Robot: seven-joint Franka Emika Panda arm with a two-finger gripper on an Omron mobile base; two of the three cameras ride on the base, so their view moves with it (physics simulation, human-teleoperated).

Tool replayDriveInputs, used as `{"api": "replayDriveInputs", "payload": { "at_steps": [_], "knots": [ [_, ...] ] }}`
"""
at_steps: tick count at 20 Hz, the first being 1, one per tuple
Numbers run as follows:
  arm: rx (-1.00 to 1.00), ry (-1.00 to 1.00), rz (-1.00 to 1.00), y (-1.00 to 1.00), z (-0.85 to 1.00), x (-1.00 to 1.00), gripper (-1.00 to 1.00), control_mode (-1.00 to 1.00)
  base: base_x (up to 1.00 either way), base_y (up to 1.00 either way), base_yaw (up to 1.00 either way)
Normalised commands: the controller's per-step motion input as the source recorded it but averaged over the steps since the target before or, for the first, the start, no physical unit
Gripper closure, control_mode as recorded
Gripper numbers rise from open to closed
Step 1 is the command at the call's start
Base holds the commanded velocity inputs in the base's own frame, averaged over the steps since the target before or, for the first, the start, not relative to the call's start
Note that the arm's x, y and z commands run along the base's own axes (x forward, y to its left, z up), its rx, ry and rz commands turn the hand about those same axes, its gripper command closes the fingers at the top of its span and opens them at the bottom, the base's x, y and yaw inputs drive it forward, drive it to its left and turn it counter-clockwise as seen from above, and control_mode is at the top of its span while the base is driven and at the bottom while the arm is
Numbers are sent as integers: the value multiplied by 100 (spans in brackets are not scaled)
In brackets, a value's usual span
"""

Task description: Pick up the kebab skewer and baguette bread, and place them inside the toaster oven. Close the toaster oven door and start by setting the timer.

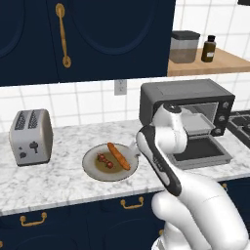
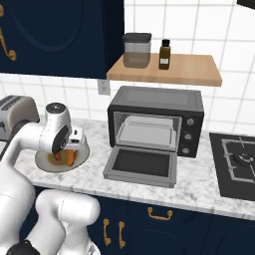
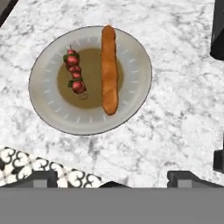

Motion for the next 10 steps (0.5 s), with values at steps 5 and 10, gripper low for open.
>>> {"api": "replayDriveInputs", "payload": {
  "at_steps": [5,10],
  "knots": [
    [-6,29,2,14,-50,95,-100,-100,0,0,0],
    [-1,27,2,28,-40,71,-100,-100,0,0,0]
  ]
}}
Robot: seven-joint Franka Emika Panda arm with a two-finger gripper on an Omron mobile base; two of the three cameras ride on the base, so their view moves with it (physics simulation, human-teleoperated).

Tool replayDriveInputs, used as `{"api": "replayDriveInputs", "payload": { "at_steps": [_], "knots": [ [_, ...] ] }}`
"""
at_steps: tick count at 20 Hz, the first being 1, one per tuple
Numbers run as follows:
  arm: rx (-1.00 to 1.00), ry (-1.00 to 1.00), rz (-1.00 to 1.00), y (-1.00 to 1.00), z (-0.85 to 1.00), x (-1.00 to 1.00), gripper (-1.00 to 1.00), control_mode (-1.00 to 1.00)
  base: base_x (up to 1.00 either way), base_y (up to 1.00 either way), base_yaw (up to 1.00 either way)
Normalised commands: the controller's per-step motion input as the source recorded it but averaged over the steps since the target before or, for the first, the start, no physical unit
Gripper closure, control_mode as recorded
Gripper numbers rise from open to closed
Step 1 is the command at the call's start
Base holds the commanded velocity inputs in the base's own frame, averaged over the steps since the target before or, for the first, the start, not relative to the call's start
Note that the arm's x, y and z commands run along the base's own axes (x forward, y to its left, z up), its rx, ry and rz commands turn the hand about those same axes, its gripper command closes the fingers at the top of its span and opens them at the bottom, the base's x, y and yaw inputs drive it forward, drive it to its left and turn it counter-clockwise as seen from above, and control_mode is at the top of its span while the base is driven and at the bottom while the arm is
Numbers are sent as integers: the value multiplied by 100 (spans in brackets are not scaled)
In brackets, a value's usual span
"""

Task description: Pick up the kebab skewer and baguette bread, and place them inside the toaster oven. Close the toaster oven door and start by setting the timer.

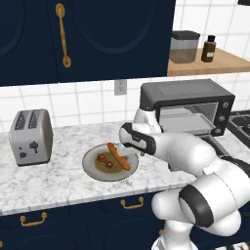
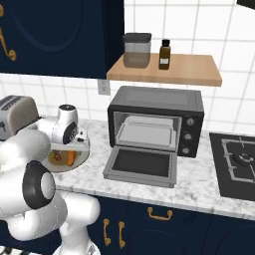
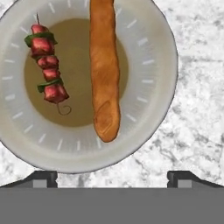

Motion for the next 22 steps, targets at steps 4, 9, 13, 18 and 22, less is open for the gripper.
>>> {"api": "replayDriveInputs", "payload": {
  "at_steps": [4,9,13,18,22],
  "knots": [
    [0,22,2,2,-35,3,-100,-100,0,0,0],
    [0,13,2,3,-53,0,-100,-100,0,0,0],
    [-1,5,1,14,-52,0,-100,-100,0,0,0],
    [-1,0,1,6,-20,23,-100,-100,0,0,0],
    [-2,0,1,6,-28,19,-100,-100,0,0,0]
  ]
}}
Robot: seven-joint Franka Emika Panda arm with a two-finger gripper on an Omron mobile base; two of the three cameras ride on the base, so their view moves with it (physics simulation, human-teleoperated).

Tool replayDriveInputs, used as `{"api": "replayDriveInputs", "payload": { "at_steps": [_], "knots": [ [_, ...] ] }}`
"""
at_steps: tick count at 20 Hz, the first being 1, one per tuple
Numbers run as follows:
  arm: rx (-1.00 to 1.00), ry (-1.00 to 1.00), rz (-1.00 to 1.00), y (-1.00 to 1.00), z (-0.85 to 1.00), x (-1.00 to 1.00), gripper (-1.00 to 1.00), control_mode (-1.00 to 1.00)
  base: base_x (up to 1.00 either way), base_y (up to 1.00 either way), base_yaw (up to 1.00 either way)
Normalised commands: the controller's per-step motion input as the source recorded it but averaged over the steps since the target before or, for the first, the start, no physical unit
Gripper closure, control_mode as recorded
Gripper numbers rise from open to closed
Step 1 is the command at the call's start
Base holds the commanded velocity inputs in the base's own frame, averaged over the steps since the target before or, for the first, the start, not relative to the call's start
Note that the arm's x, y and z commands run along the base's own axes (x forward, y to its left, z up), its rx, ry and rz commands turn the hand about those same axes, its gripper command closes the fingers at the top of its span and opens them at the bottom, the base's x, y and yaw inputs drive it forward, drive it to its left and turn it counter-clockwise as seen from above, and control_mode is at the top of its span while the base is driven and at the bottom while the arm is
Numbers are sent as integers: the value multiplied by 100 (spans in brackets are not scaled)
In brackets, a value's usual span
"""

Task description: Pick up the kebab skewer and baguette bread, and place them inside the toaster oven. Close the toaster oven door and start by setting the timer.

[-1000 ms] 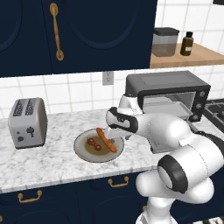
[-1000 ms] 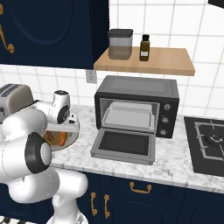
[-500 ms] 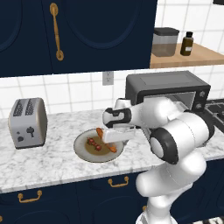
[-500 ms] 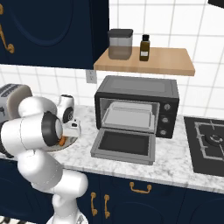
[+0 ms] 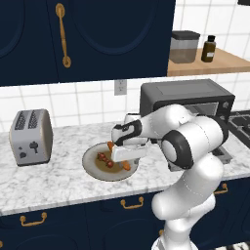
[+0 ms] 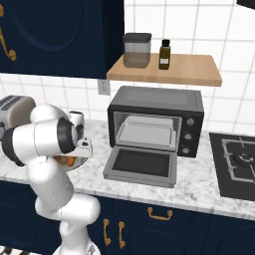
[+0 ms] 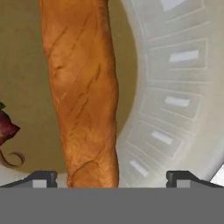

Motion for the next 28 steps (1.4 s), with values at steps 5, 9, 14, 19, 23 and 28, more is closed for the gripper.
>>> {"api": "replayDriveInputs", "payload": {
  "at_steps": [5,9,14,19,23,28],
  "knots": [
    [-3,0,2,13,-19,0,-100,-100,0,0,0],
    [-5,0,2,12,-33,0,100,-100,0,0,0],
    [-5,0,4,2,-17,0,100,-100,0,0,0],
    [0,-11,11,-46,93,-31,100,-100,0,0,0],
    [0,-10,11,-89,100,-40,100,-100,0,0,0],
    [0,-5,12,-100,58,-21,100,-100,0,0,0]
  ]
}}
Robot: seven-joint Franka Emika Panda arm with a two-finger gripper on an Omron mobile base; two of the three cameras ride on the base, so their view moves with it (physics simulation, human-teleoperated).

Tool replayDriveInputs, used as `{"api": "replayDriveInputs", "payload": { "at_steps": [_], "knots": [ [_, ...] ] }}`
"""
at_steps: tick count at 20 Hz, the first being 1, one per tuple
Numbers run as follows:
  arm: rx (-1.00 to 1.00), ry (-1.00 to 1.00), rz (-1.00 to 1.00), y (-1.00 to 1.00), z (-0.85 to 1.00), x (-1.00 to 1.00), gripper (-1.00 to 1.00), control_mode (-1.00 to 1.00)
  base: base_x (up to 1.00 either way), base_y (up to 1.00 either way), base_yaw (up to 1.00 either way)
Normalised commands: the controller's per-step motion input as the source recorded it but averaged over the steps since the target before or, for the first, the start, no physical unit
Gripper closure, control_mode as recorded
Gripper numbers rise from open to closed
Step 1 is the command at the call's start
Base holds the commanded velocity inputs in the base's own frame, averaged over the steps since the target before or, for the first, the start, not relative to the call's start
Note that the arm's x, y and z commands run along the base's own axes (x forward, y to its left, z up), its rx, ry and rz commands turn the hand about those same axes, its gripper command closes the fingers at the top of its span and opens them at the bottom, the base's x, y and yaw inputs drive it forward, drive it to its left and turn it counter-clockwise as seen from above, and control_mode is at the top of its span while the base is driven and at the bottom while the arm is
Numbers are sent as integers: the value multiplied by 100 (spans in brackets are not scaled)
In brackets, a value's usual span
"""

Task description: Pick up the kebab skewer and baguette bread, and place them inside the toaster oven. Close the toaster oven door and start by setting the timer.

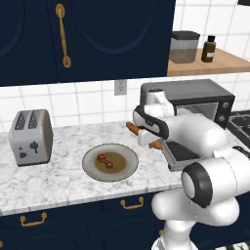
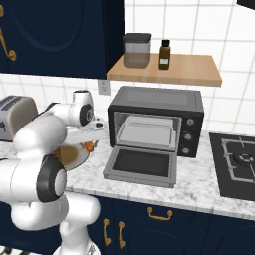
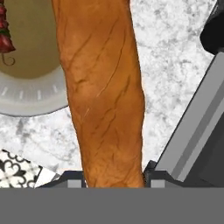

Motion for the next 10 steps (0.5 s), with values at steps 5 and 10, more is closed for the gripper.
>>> {"api": "replayDriveInputs", "payload": {
  "at_steps": [5,10],
  "knots": [
    [0,-1,15,-100,13,-6,100,-100,0,0,0],
    [0,0,12,-100,10,6,100,-100,0,0,0]
  ]
}}
